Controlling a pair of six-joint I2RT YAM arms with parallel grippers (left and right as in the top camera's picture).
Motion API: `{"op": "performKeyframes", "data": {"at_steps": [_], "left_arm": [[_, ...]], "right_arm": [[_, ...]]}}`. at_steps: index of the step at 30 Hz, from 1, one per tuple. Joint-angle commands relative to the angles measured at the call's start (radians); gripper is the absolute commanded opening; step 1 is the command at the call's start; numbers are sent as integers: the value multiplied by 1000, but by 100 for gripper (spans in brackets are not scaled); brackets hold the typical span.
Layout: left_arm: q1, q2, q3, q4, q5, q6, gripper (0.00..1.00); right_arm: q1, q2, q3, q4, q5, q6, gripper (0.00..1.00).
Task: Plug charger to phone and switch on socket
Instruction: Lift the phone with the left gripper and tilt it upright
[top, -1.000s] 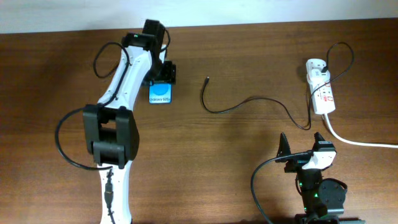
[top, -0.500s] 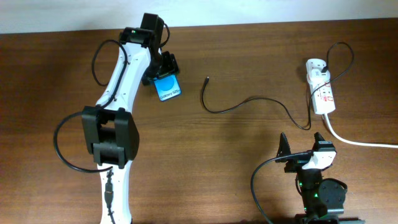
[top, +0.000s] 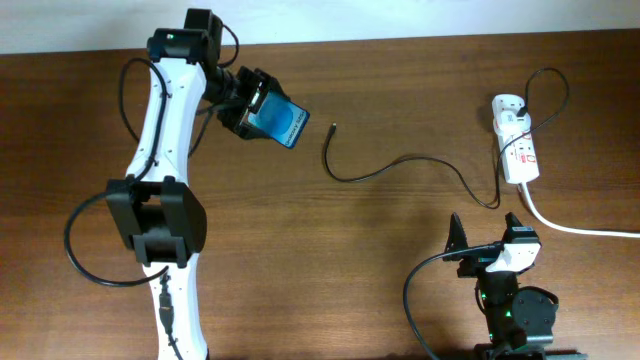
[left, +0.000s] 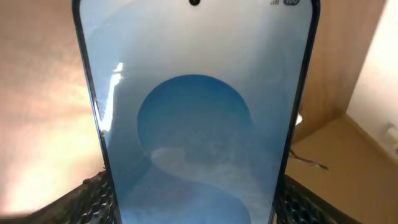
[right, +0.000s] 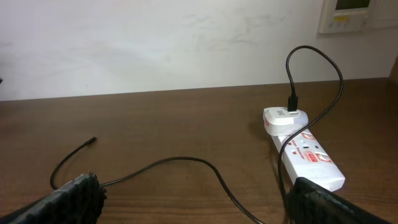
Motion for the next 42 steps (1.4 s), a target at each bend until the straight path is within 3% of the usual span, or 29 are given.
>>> {"op": "performKeyframes", "data": {"at_steps": [1, 4, 13, 23, 42], "left_arm": [[6, -1, 26, -40, 55, -151, 0], [8, -1, 26, -40, 64, -153, 0], [11, -1, 26, -70, 272, -153, 0], [12, -1, 26, -100, 328, -153, 0], [12, -1, 26, -99, 240, -161, 0]], "right_arm": [[5, -6, -7, -3, 4, 3, 98], [5, -6, -7, -3, 4, 3, 98], [5, -6, -7, -3, 4, 3, 98], [5, -6, -7, -3, 4, 3, 98], [5, -6, -7, -3, 8, 3, 98]]}}
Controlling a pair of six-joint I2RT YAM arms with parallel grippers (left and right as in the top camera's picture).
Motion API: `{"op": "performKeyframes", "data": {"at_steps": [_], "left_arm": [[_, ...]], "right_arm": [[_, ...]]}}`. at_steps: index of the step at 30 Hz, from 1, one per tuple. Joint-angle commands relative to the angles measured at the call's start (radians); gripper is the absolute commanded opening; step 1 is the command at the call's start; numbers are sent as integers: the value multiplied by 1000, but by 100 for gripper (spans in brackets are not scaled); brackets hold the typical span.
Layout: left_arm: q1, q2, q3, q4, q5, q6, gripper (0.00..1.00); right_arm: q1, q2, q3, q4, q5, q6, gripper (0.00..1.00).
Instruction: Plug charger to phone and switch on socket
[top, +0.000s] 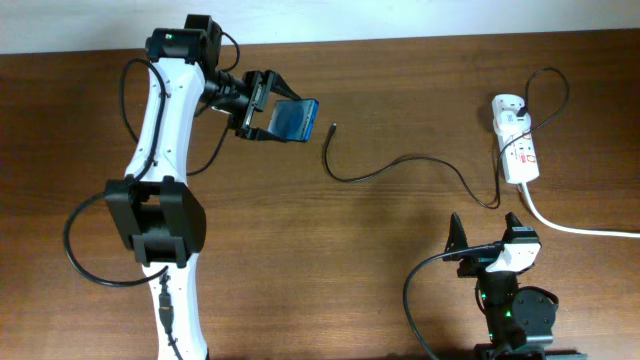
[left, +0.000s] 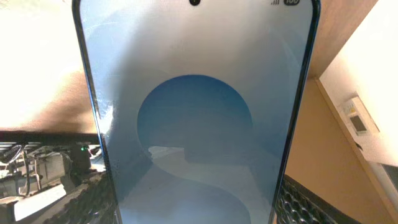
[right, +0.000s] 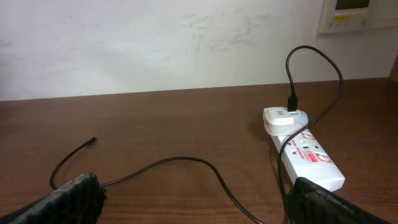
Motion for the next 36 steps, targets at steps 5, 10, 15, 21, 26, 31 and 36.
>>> {"op": "performKeyframes", "data": {"at_steps": [5, 10, 15, 21, 26, 31, 36], "left_arm": [[8, -1, 26, -5, -139, -16, 0], [8, -1, 26, 2, -317, -16, 0], [8, -1, 26, 15, -401, -16, 0], [8, -1, 26, 18, -418, -16, 0], [8, -1, 26, 18, -418, -16, 0], [8, -1, 26, 18, -418, -16, 0], [8, -1, 26, 18, -418, -16, 0]], "right_arm": [[5, -6, -7, -1, -20, 3, 98], [5, 63, 3, 0, -173, 42, 98], [5, 227, 92, -1, -305, 76, 98], [5, 494, 357, -156, -369, 84, 98], [5, 661, 633, -432, -372, 83, 98], [5, 674, 710, -470, -491, 84, 98], [5, 674, 710, -460, -682, 94, 98]]}}
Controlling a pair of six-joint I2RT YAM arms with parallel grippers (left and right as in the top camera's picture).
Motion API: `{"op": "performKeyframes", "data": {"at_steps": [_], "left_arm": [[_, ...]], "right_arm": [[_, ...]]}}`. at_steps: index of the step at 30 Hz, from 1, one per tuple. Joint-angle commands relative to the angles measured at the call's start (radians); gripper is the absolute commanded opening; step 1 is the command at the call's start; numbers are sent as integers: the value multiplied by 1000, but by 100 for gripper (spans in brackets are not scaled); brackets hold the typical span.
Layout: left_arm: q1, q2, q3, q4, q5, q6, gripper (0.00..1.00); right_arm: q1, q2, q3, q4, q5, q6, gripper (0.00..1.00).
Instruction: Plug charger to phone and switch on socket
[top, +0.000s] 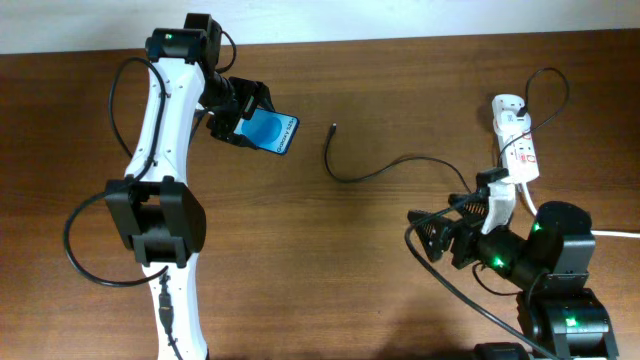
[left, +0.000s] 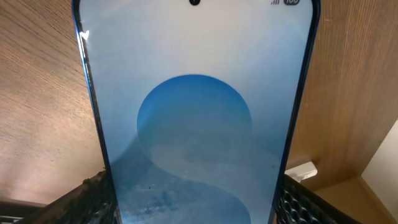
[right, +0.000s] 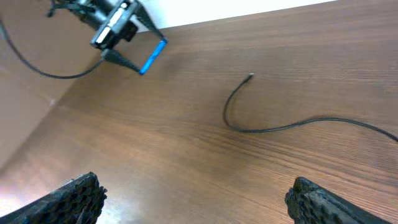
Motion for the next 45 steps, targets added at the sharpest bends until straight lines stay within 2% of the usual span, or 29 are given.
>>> {"op": "performKeyframes", "data": {"at_steps": [1, 5, 7, 11, 14, 17, 26, 28, 45], "left_arm": [[8, -1, 26, -1, 8, -13, 0], [8, -1, 26, -2, 8, -13, 0], [8, -1, 26, -1, 8, -13, 0], [8, -1, 26, -2, 8, -13, 0], [8, -1, 26, -2, 8, -13, 0], [8, -1, 26, -2, 8, -13, 0], [8, -1, 26, -31, 121, -13, 0], [14, -1, 26, -48, 186, -13, 0], [15, -1, 26, -58, 185, 2, 0]], "right_arm": [[5, 11, 23, 13, -11, 143, 98], [5, 119, 27, 14, -12, 315, 98], [5, 201, 67, -26, -13, 344, 98], [5, 364, 291, -264, 41, 342, 98], [5, 385, 307, -132, 40, 343, 98], [6, 433, 307, -122, 30, 351, 99], [6, 451, 307, -113, -20, 351, 98], [6, 451, 307, -112, -20, 350, 98], [6, 458, 307, -106, -20, 375, 99]]}}
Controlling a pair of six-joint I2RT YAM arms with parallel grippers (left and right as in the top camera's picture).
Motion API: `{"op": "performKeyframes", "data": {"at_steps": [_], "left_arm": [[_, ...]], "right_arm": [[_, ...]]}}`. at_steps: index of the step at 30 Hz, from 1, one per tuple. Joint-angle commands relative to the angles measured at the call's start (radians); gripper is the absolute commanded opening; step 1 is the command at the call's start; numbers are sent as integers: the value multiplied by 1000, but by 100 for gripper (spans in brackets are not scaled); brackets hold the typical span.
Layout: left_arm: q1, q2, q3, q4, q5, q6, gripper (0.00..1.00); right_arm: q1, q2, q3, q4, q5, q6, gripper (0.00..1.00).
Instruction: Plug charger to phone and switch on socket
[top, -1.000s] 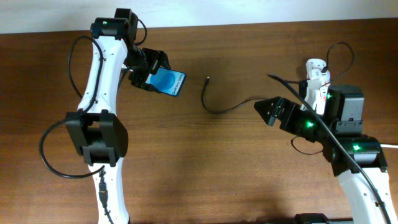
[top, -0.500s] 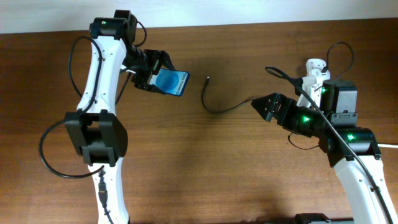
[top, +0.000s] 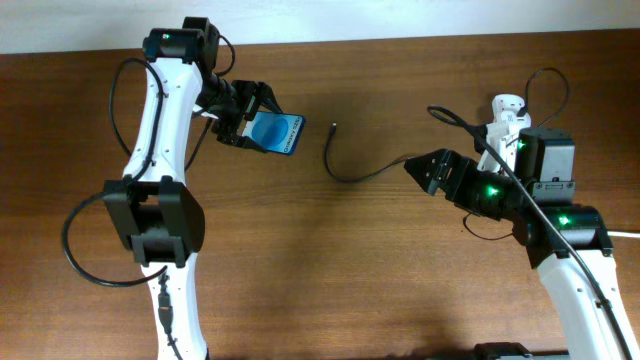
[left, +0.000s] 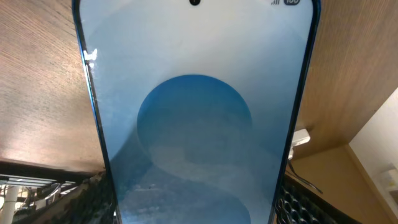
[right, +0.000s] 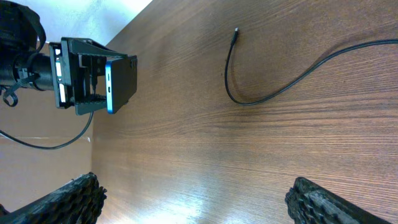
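Note:
My left gripper (top: 250, 120) is shut on a blue-screened phone (top: 277, 132), held above the table at the upper left; the lit screen (left: 196, 112) fills the left wrist view. The black charger cable (top: 365, 172) lies loose on the table, its free tip (top: 332, 127) just right of the phone, also in the right wrist view (right: 236, 30). The cable runs to a white plug in the white power strip (top: 515, 140) at the far right. My right gripper (top: 425, 172) stands open above the table near the cable's middle, with nothing between its fingers (right: 74, 196).
The brown wooden table (top: 330, 270) fills the view, with a white wall strip along its back edge. The power strip's white lead runs off the right edge (top: 625, 235). Black arm cables hang around the left arm (top: 150, 150).
My right arm has risen and swung up and left, its gripper now near the cable's middle instead of the lower right. My left gripper has shifted the phone slightly right, toward the cable tip.
My left gripper held the phone at the upper left throughout, tilting it differently at each moment. My right arm sat folded at the front right for the first two moments, then stood extended over the table, and now reaches near the cable.

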Motion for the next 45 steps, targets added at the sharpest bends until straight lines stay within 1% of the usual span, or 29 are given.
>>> {"op": "performKeyframes", "data": {"at_steps": [1, 20, 22, 31, 39, 41, 43, 45], "left_arm": [[7, -1, 25, 3, 34, 1, 0], [4, -1, 25, 3, 34, 0, 0], [-6, -1, 25, 4, 33, 0, 0], [-58, -1, 25, 26, 21, -7, 0], [-62, -1, 25, 26, 14, -15, 0], [-62, -1, 25, 25, 15, -22, 0], [-61, -1, 25, 25, 17, -53, 0], [-62, -1, 25, 22, 31, -56, 0]], "right_arm": [[6, 13, 19, 8, -20, 15, 99], [6, 32, 19, 41, -20, 15, 99], [6, 32, 19, 43, -20, 33, 99], [6, 32, 19, 42, -19, 33, 99], [6, 32, 19, 42, -19, 38, 99], [6, 32, 19, 42, -19, 49, 99], [6, 32, 19, 46, -11, 86, 99], [6, 33, 19, 64, -4, 132, 99]]}}
